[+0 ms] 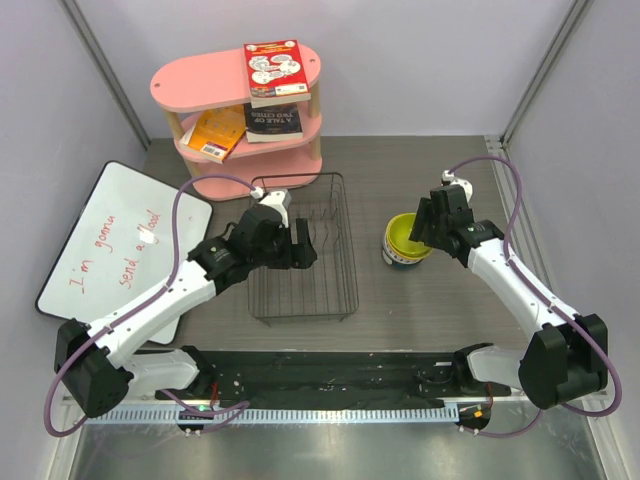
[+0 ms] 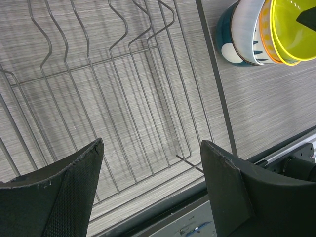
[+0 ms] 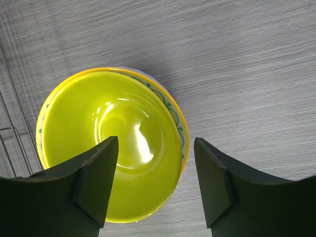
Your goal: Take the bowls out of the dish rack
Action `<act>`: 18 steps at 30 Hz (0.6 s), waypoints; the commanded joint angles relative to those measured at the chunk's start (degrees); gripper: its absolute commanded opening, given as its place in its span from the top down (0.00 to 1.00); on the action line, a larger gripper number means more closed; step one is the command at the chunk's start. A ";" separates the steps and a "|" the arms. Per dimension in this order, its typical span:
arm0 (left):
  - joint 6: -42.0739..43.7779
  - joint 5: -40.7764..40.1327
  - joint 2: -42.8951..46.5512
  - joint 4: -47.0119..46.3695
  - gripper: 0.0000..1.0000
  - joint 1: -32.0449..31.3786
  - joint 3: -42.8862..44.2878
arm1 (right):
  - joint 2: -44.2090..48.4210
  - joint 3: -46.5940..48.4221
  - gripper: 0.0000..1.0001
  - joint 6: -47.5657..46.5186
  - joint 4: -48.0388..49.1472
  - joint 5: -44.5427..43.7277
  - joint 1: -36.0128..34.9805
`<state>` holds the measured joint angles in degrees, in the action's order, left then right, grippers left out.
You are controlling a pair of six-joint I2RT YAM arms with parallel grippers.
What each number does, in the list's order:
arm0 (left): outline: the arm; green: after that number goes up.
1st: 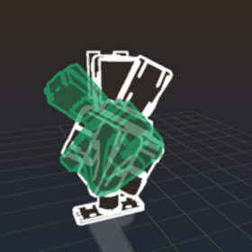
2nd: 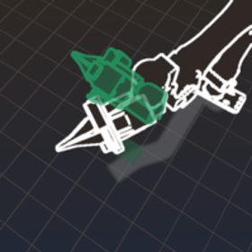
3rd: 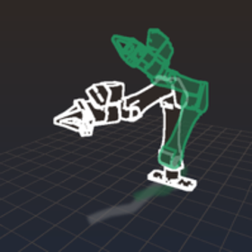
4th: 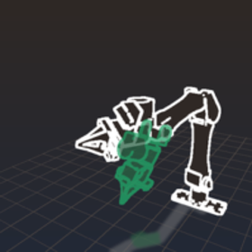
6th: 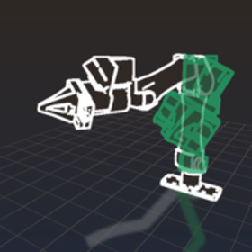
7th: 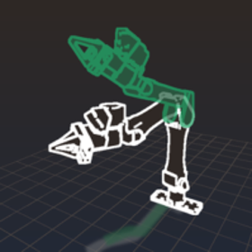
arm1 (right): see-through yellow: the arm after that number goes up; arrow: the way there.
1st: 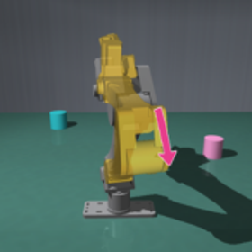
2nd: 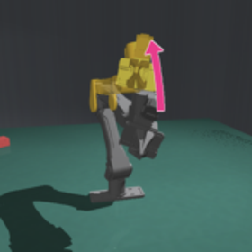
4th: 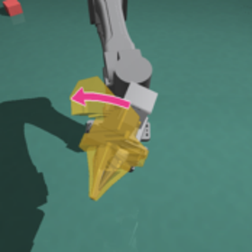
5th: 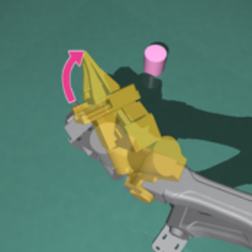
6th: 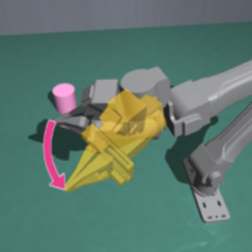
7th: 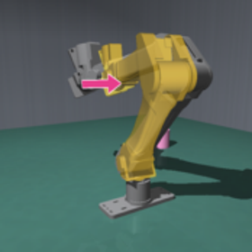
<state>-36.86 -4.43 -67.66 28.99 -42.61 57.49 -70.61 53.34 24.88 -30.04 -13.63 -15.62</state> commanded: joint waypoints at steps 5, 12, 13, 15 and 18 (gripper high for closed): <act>0.83 0.82 -0.54 -1.57 0.21 0.42 0.86 | 3.81 -0.08 0.52 -0.63 -1.42 -1.40 0.24; 0.83 1.53 -1.51 -1.75 0.22 0.33 1.48 | 2.59 0.45 0.76 -0.80 -1.07 -1.32 0.24; 0.83 1.53 -1.42 -1.66 0.22 0.33 1.48 | 2.32 0.62 0.75 -0.80 -1.16 -0.79 0.24; 0.91 1.26 -1.42 -1.66 0.22 0.33 1.48 | 1.62 0.62 0.72 -0.80 -1.07 -0.08 0.24; 0.91 0.91 -1.07 -1.40 0.22 0.34 1.22 | 1.18 0.19 0.73 -0.71 -0.98 0.18 0.24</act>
<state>-36.86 -3.60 -69.32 28.99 -42.61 57.49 -68.90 52.93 24.12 -32.16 -14.22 -15.38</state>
